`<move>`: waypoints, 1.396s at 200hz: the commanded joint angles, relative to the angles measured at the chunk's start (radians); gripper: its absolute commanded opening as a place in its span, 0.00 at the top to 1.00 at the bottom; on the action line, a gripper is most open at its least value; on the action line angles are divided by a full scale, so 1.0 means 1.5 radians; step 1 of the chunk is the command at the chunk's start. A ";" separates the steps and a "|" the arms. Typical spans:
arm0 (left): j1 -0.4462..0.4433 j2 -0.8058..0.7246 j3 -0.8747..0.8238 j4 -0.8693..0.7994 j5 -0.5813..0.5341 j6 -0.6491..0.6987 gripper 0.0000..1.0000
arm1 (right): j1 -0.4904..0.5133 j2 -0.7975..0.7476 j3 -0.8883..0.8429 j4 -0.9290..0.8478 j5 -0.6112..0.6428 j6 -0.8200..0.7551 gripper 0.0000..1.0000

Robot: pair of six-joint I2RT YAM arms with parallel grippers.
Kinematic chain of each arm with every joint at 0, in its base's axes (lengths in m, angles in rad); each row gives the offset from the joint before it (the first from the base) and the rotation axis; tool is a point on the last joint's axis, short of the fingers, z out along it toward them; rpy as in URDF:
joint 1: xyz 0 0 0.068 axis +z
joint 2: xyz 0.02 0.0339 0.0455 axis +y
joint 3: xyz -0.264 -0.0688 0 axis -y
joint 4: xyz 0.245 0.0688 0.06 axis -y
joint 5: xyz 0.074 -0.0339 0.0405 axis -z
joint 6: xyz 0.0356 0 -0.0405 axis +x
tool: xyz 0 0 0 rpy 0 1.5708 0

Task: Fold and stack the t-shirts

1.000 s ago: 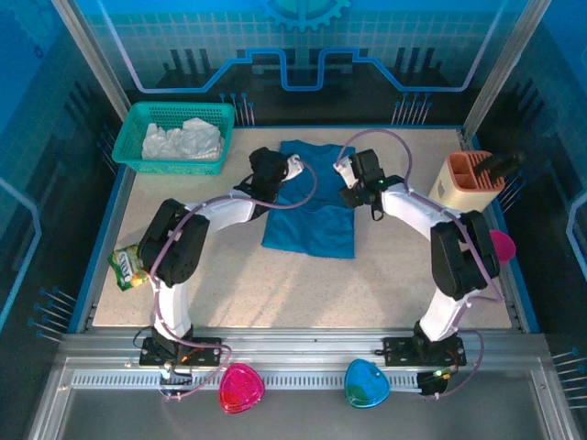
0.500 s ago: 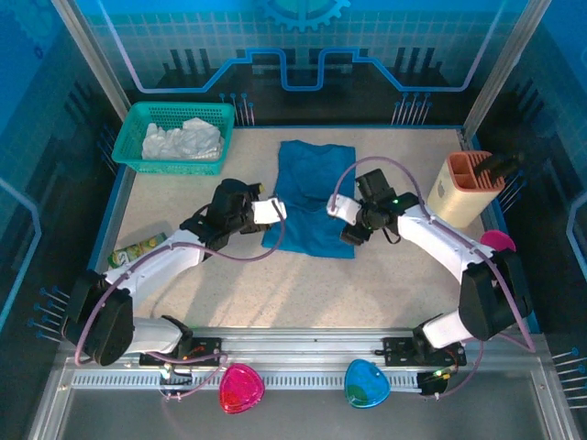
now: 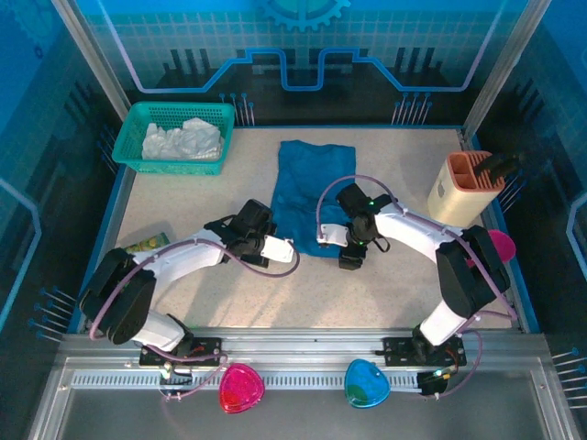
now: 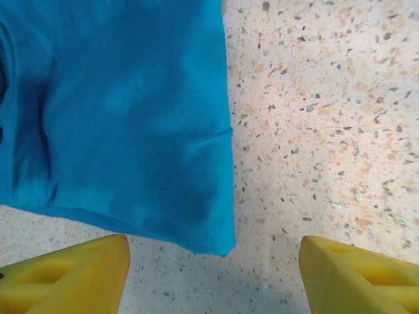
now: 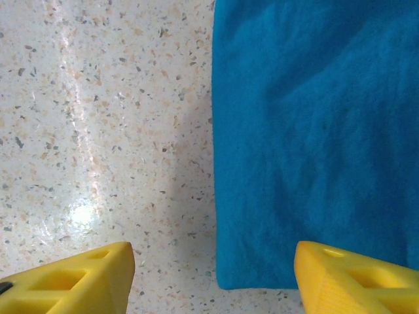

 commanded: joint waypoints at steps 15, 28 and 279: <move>-0.001 0.064 0.013 0.059 0.021 0.025 0.31 | 0.008 0.040 0.022 0.005 0.026 -0.005 0.34; 0.000 0.085 0.019 0.077 0.018 0.028 0.32 | 0.008 0.054 0.024 0.006 0.036 -0.005 0.34; -0.021 0.050 0.032 0.076 -0.104 -0.011 1.00 | 0.000 0.016 -0.002 0.006 0.019 -0.026 1.00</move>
